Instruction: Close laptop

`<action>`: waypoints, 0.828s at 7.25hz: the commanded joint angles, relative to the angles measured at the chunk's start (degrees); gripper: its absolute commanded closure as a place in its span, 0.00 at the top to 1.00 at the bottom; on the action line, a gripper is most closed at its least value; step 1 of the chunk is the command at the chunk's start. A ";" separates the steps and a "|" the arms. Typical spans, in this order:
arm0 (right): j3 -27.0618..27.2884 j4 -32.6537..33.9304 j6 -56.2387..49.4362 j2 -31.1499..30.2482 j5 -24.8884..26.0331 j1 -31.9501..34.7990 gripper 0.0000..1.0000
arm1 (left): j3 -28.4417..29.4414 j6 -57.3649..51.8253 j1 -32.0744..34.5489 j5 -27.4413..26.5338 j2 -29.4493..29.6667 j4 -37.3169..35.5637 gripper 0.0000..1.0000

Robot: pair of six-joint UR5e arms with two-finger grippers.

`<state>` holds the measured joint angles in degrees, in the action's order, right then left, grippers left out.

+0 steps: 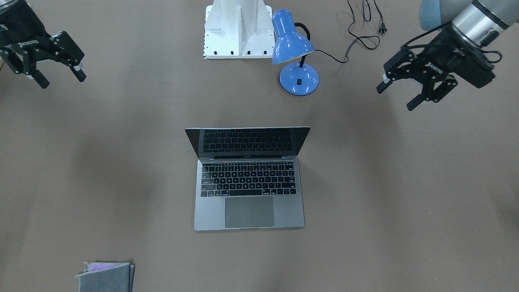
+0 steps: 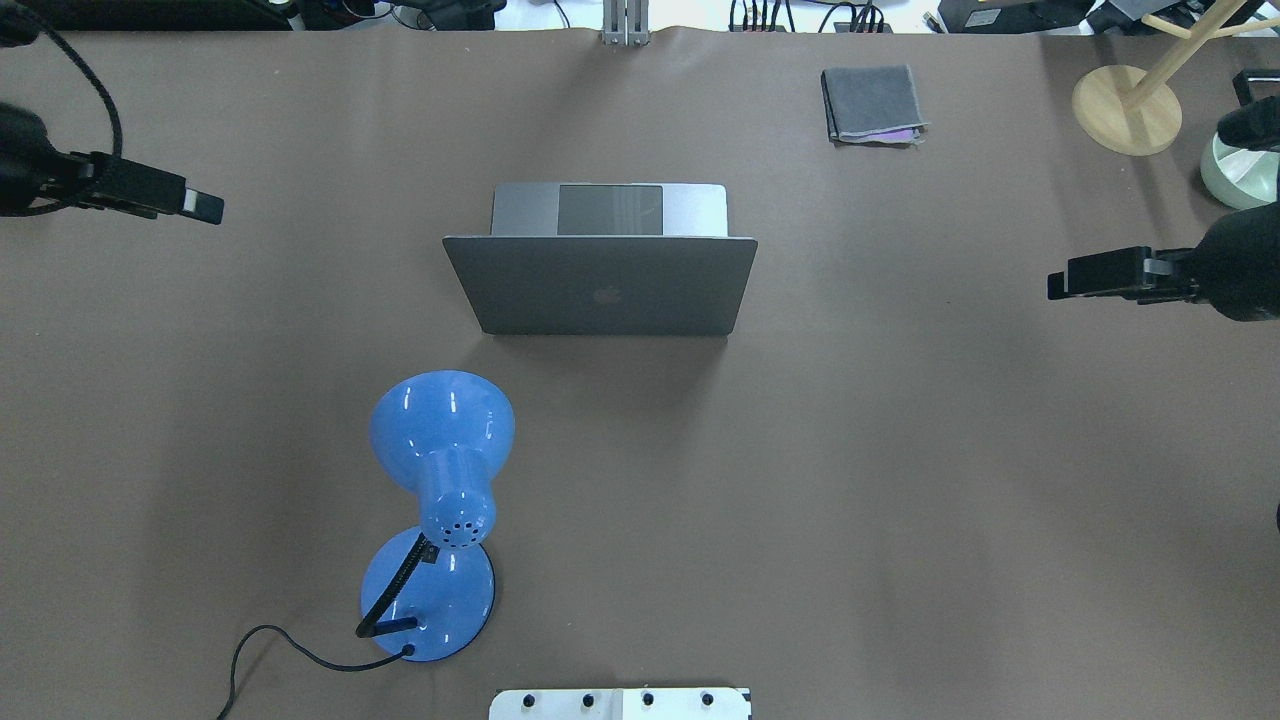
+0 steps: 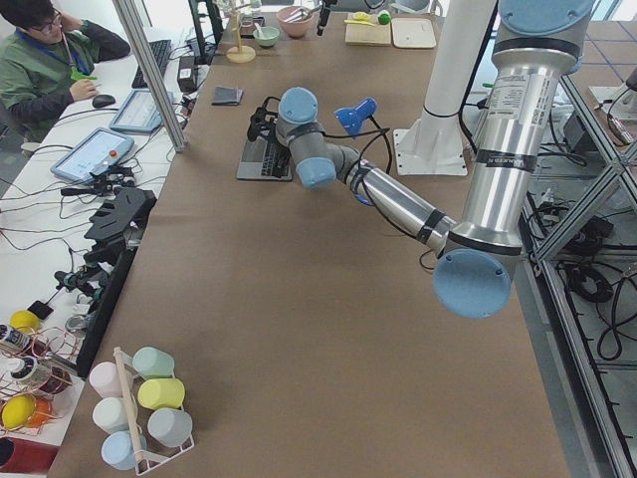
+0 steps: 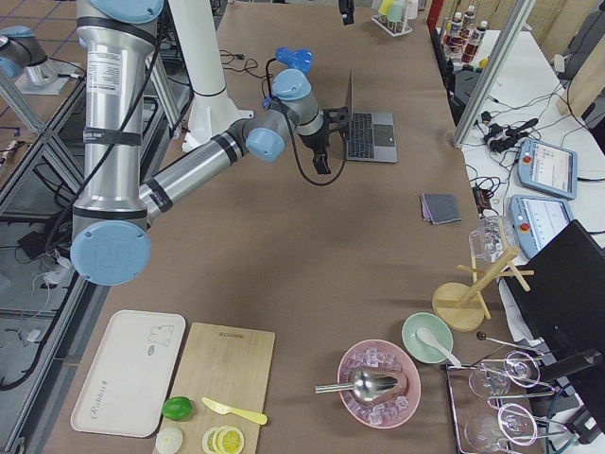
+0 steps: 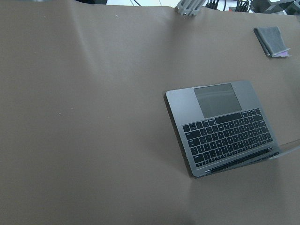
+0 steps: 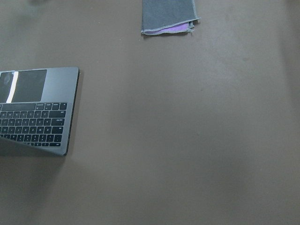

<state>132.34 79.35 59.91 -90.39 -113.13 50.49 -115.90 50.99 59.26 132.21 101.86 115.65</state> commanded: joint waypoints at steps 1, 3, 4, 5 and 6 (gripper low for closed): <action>1.26 16.35 8.07 13.31 9.90 -10.10 1.00 | -6.52 0.33 -6.41 -7.82 9.36 -23.25 0.98; 0.30 34.59 13.45 28.29 16.78 -18.11 0.99 | -6.45 2.08 -10.19 -12.47 15.90 -33.62 0.98; -1.28 34.64 14.52 29.90 17.07 -18.93 0.97 | -4.97 3.05 -12.13 -14.16 17.22 -33.64 0.97; -5.12 34.55 14.97 33.31 17.07 -19.20 0.92 | -1.91 3.14 -12.49 -14.87 19.67 -33.64 0.97; -7.86 34.55 15.84 35.78 17.07 -19.55 0.83 | 0.39 3.32 -13.89 -16.80 21.52 -33.64 0.97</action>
<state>128.14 113.56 74.64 -58.21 -96.27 31.61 -118.52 53.97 46.93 117.54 120.79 82.25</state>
